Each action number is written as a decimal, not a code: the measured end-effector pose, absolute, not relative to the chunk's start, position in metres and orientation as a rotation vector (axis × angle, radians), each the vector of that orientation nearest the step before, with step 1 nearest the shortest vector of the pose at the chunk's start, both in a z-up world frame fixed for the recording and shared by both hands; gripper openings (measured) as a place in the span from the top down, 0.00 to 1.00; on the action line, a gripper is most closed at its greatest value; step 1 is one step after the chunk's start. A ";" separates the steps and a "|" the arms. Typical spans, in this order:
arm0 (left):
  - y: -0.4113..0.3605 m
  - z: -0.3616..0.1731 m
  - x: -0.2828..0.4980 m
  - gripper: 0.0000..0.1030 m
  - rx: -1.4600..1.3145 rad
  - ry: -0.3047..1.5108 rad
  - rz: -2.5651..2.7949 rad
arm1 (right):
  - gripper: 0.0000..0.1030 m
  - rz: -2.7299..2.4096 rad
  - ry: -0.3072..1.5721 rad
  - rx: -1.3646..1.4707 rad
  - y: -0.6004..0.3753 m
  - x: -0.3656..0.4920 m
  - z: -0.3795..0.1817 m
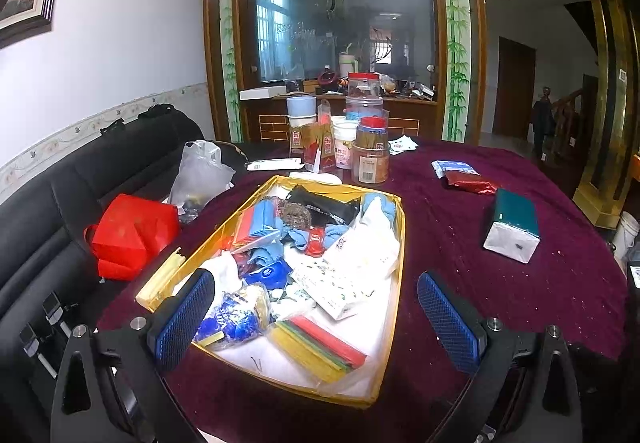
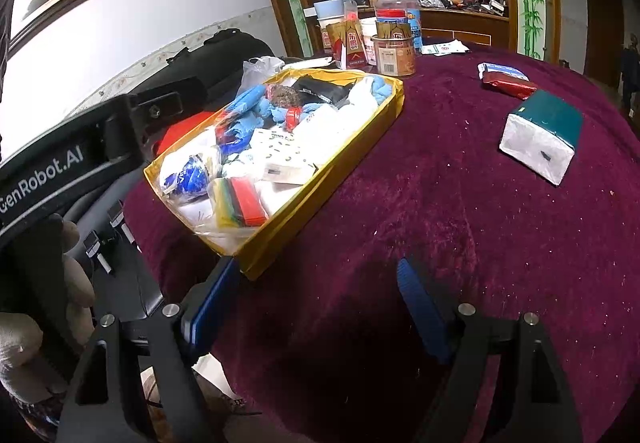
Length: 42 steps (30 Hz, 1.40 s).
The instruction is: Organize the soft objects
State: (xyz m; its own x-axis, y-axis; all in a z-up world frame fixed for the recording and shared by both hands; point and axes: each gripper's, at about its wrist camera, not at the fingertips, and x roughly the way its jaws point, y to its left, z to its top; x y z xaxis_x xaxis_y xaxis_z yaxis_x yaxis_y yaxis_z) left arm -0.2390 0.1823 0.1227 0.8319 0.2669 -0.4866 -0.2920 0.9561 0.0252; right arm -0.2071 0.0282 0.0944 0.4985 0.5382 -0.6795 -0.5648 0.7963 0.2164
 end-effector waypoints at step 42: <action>0.220 0.039 -0.116 0.10 0.359 0.878 0.401 | 0.21 0.539 0.818 0.154 -0.049 -0.150 0.072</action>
